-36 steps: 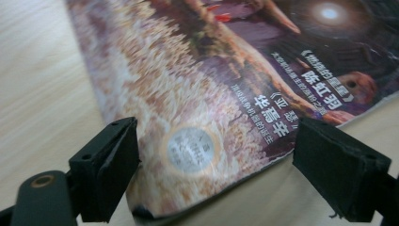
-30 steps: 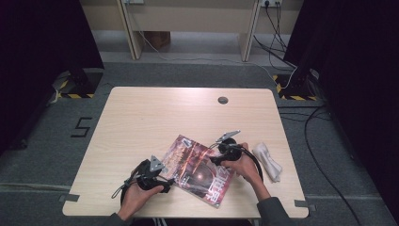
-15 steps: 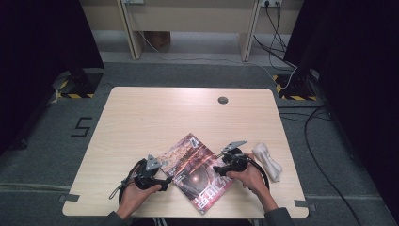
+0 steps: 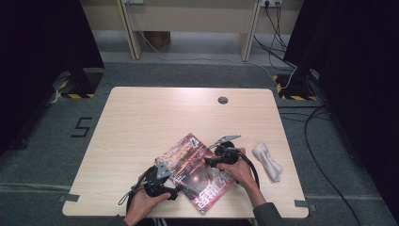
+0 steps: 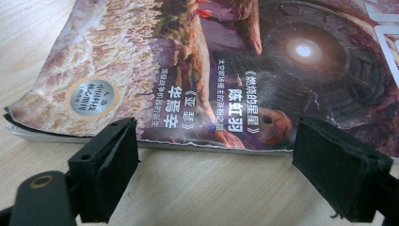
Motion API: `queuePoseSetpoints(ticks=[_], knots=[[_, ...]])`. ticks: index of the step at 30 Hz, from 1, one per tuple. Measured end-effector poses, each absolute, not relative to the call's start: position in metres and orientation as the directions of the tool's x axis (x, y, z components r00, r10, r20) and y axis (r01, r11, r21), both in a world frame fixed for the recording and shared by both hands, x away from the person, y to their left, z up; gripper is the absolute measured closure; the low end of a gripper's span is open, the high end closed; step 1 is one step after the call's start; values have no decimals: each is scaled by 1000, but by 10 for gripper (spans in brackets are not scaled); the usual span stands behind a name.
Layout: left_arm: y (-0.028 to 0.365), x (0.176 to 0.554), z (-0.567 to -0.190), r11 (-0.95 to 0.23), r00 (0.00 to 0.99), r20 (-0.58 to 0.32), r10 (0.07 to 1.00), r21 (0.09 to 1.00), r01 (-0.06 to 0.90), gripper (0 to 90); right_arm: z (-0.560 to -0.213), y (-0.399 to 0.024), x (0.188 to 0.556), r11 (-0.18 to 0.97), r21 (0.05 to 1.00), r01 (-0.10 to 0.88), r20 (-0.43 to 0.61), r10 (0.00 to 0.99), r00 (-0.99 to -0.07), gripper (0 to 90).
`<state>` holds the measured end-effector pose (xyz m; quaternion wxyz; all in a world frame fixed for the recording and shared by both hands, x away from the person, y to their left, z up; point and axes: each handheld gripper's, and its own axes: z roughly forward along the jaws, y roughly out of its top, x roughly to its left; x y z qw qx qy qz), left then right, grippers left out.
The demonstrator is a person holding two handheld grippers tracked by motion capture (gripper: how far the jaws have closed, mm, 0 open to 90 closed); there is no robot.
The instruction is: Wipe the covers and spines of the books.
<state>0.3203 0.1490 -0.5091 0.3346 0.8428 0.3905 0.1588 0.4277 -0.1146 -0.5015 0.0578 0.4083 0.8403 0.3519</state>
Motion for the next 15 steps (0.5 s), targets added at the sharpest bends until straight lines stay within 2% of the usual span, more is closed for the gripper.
queuePoseSetpoints(ticks=[7,15], knots=[[149,323,-511,-469,629,16,777,682,561,49,-493,-115,427,338,659,672,244,748,-617,421],[149,322,-512,-472,625,24,781,677,564,16,-465,-110,421,396,682,615,231,681,-695,519]])
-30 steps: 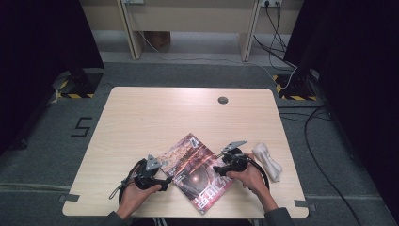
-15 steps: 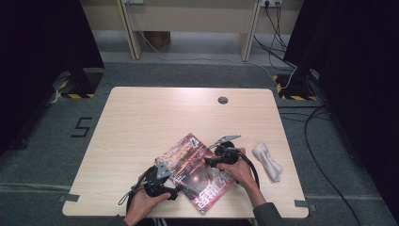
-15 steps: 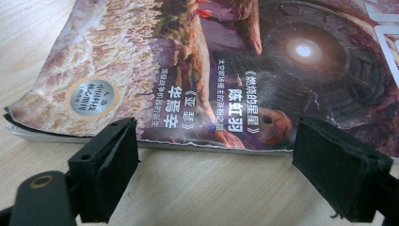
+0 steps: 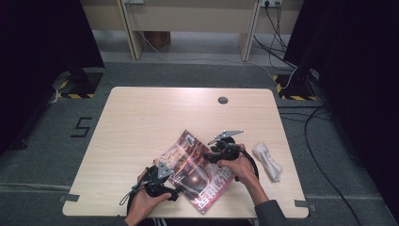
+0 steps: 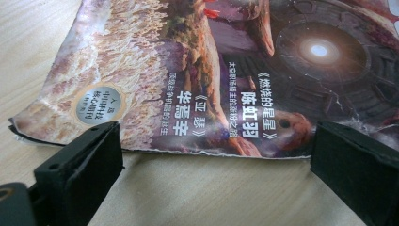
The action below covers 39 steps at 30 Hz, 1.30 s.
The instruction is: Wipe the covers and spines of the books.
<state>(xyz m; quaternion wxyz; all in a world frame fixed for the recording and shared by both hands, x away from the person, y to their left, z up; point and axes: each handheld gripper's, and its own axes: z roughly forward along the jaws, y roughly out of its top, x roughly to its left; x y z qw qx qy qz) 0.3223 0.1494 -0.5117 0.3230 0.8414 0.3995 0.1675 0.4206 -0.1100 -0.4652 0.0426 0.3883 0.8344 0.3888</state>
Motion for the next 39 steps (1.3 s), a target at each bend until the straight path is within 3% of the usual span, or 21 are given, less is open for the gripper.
queuePoseSetpoints(ticks=[6,8,10,13,15,16,18,19,20,22,24,29,39], knots=[[149,321,-513,-472,620,31,784,679,562,1,-455,-103,418,482,669,565,194,621,-759,609],[149,321,-513,-469,617,32,787,681,563,1,-454,-97,417,523,640,562,243,557,-794,658],[149,320,-513,-471,617,36,786,682,560,1,-452,-89,415,592,626,508,140,555,-820,698],[151,321,-513,-467,622,21,783,680,565,5,-444,-87,417,646,605,466,90,526,-846,782],[153,321,-510,-448,622,-6,783,689,570,19,-442,-87,417,676,593,438,51,511,-858,791],[155,321,-507,-428,616,-14,788,707,563,50,-442,-87,416,688,585,430,36,508,-861,795],[161,324,-500,-413,618,-3,786,742,528,244,-444,-86,415,709,578,405,6,492,-870,797],[164,328,-497,-391,600,-3,800,757,524,218,-445,-85,413,714,582,389,-1,478,-878,797],[166,333,-495,-374,587,-1,809,770,516,132,-445,-86,412,715,588,378,0,468,-884,801],[172,343,-494,-358,585,2,811,793,494,194,-442,-87,408,722,594,354,-9,446,-895,803],[177,353,-496,-342,588,-24,808,794,503,140,-438,-87,402,740,598,308,-40,412,-910,802],[179,370,-501,-351,621,-46,782,791,501,147,-425,-93,389,779,587,221,-98,339,-936,804],[172,381,-506,-319,714,-65,697,863,391,150,-420,-100,377,804,570,169,-84,261,-962,813]])
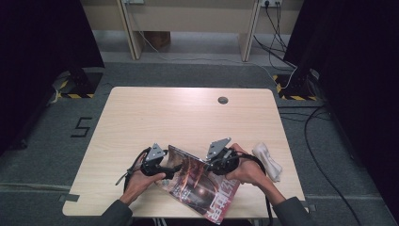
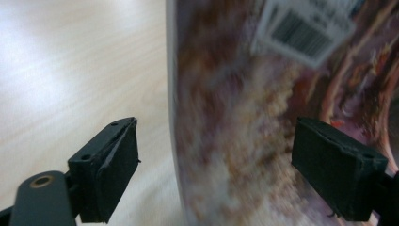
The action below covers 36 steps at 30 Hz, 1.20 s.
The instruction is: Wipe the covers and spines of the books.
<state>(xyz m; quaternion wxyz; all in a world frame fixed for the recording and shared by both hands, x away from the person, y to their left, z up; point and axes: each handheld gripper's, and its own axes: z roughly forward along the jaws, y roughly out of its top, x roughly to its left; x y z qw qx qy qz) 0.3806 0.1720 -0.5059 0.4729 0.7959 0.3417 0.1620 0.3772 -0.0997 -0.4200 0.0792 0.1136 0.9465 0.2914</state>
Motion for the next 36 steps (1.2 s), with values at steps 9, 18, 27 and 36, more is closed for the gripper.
queuePoseSetpoints(ticks=[9,18,27,36], knots=[[174,386,-514,-291,773,-128,621,878,379,381,-423,-103,384,812,564,148,-91,240,-966,814],[177,376,-511,-382,785,-27,619,863,331,684,-428,-107,404,842,505,190,-123,288,-950,814],[191,353,-501,-423,807,46,588,869,258,792,-428,-100,410,839,511,185,-129,288,-949,743],[192,340,-495,-454,792,118,599,865,215,831,-424,-104,417,757,589,283,-90,410,-908,588]])
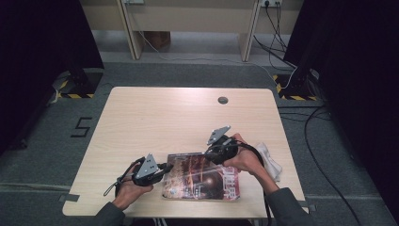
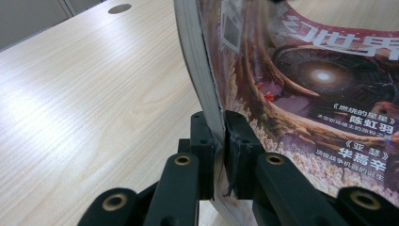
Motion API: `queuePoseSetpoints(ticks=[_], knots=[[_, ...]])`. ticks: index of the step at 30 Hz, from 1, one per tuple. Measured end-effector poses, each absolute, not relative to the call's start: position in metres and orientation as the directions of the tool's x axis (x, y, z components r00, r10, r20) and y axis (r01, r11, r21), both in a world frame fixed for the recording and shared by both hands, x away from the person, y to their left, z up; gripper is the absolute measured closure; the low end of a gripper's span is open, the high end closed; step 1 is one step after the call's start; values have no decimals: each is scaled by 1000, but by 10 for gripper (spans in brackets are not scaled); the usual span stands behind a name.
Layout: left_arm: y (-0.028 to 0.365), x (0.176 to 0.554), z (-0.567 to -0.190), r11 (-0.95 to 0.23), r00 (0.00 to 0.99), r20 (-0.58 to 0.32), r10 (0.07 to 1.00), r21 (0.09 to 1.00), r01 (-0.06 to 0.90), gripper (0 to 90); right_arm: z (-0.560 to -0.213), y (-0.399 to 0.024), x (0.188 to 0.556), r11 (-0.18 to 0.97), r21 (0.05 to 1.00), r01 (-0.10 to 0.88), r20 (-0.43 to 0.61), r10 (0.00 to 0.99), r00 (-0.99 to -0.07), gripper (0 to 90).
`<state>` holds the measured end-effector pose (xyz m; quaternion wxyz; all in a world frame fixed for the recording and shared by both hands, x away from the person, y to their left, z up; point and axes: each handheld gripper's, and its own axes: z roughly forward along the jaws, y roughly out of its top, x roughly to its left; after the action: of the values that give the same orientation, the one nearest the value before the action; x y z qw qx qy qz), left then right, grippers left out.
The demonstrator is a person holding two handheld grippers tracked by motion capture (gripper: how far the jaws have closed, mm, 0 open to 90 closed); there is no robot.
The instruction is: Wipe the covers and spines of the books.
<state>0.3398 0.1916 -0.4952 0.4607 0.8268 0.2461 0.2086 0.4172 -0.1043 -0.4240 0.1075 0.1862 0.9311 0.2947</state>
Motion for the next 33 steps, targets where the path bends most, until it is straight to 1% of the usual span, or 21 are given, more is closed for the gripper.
queuePoseSetpoints(ticks=[3,4,6,8,10,12,14,15,18,21,23,25,27,32,33], knots=[[194,338,-495,-457,779,124,615,861,224,836,-419,-120,417,705,620,344,-86,497,-864,534],[196,338,-493,-458,778,126,616,860,224,836,-416,-127,416,678,644,354,-83,522,-849,521],[198,336,-491,-476,764,162,625,854,208,835,-414,-142,412,619,685,385,-64,577,-814,494],[201,334,-491,-492,752,185,632,846,205,836,-417,-155,406,596,693,405,-84,625,-776,456],[203,332,-491,-477,748,164,643,850,223,837,-421,-168,400,586,691,423,-124,673,-729,431],[202,329,-490,-476,743,166,649,850,226,837,-426,-182,396,549,710,440,-109,704,-702,432],[200,328,-488,-505,743,206,637,839,200,834,-431,-195,395,525,703,480,-92,736,-671,465],[199,328,-488,-510,742,215,635,838,194,833,-433,-201,395,535,695,481,-110,740,-663,491],[201,330,-489,-475,735,170,657,850,227,830,-437,-218,392,515,688,511,-117,774,-622,517],[200,328,-489,-480,733,178,657,848,224,830,-443,-234,390,510,670,539,-146,803,-578,558],[199,327,-488,-480,731,178,658,848,225,829,-447,-244,388,513,662,546,-191,820,-540,616],[200,327,-489,-479,731,177,659,848,226,829,-452,-252,386,509,647,567,-192,829,-525,623],[200,327,-489,-474,728,173,663,850,230,829,-459,-259,384,486,638,598,-158,842,-516,636],[199,325,-489,-470,726,170,666,852,232,828,-473,-267,388,466,605,646,-157,865,-477,658],[198,324,-489,-469,724,170,668,852,232,829,-476,-269,390,472,598,648,-158,862,-482,661]])
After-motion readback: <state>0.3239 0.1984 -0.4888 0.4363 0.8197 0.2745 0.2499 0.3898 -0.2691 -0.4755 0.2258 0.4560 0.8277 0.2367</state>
